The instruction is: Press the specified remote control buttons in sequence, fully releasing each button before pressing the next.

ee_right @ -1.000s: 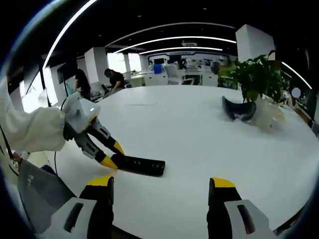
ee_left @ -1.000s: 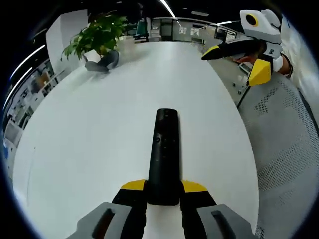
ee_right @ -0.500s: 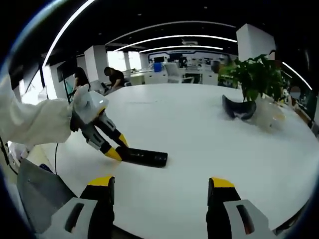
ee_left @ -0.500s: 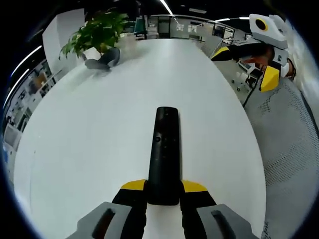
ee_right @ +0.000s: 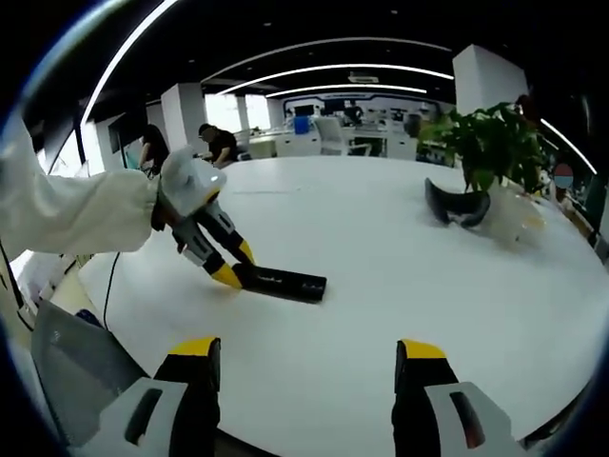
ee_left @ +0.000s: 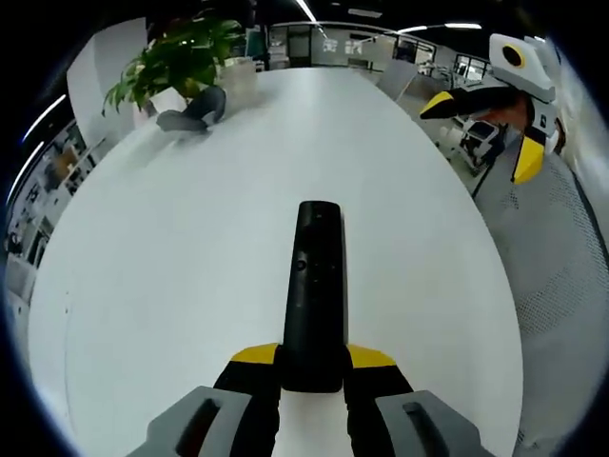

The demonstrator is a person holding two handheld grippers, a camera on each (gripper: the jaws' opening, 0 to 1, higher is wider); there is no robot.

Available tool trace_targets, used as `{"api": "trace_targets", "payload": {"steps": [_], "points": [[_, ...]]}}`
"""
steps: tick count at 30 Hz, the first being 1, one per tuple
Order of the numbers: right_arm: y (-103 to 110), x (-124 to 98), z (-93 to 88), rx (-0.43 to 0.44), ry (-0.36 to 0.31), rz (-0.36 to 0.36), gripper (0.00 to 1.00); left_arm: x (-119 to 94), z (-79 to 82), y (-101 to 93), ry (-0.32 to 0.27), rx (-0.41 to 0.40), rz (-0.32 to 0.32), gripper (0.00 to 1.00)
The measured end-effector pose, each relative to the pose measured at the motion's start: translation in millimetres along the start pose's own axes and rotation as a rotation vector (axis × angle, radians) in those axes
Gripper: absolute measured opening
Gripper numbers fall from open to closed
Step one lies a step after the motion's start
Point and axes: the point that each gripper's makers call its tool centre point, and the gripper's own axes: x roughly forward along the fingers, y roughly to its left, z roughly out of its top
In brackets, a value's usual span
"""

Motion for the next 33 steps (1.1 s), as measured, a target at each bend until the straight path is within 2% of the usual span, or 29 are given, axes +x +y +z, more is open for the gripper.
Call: {"api": "trace_targets", "payload": {"steps": [12, 33], "points": [[1.8, 1.6, -3.1, -0.009, 0.021, 0.003, 0.73, 2.3, 4.3, 26.6, 0.013, 0.011, -0.001, 0.24], [1.4, 4.7, -8.6, -0.015, 0.055, 0.0, 0.72, 3.1, 7.9, 73.3, 0.069, 0.035, -0.008, 0.24]]}}
